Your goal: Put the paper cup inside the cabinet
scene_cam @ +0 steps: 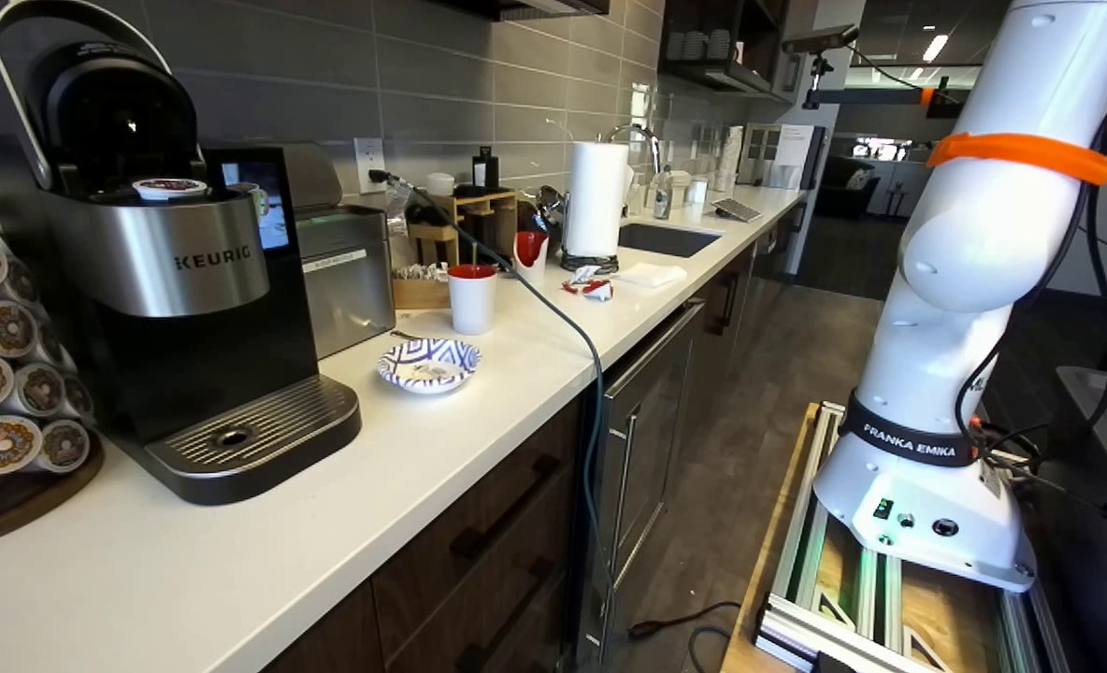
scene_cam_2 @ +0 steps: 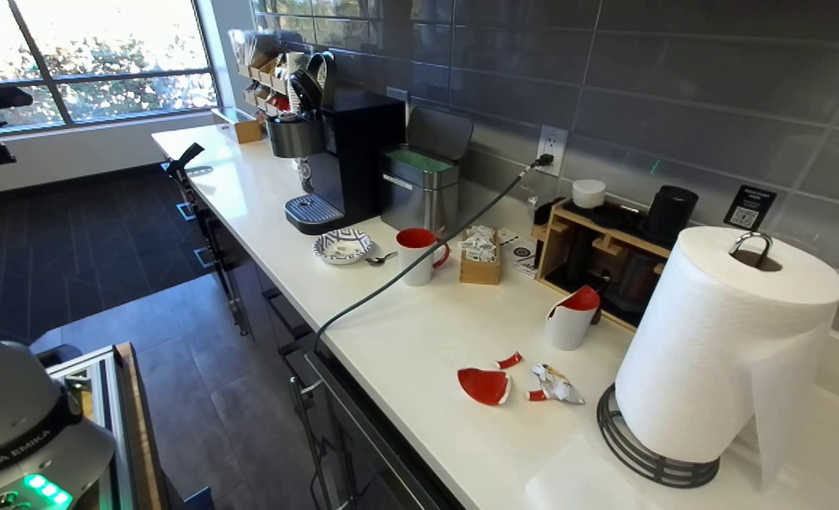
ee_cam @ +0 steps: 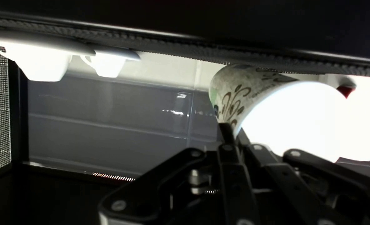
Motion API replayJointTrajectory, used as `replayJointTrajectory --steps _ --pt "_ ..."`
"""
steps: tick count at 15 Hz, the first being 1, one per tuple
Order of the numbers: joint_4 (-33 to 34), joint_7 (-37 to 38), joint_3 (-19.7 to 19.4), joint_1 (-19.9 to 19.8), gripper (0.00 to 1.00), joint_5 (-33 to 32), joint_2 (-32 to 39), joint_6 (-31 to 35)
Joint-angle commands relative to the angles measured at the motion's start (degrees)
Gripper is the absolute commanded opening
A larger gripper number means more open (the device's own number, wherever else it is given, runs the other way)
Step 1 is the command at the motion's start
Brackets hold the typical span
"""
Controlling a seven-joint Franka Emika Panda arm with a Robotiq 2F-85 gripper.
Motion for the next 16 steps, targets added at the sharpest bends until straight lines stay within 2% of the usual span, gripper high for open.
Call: replayJointTrajectory --steps 1,3,4,5,7,16 --pt "-0.2 0.1 0.0 0.0 0.01 0.0 -0.2 0.0" --pt "-1.1 5.1 2.0 -1.9 0.01 -4.2 0.4 4.4" --pt "-1.0 9.5 0.0 -0.2 0.01 -8.0 1.2 7.4" --pt "-1.2 11.9 3.4 -4.3 0.01 -9.3 1.6 10.3" --pt "-0.6 16.6 5.1 -7.0 0.01 -13.8 3.1 14.2" --pt "-0.6 19.3 9.5 -11.0 0.01 -19.5 4.4 15.5"
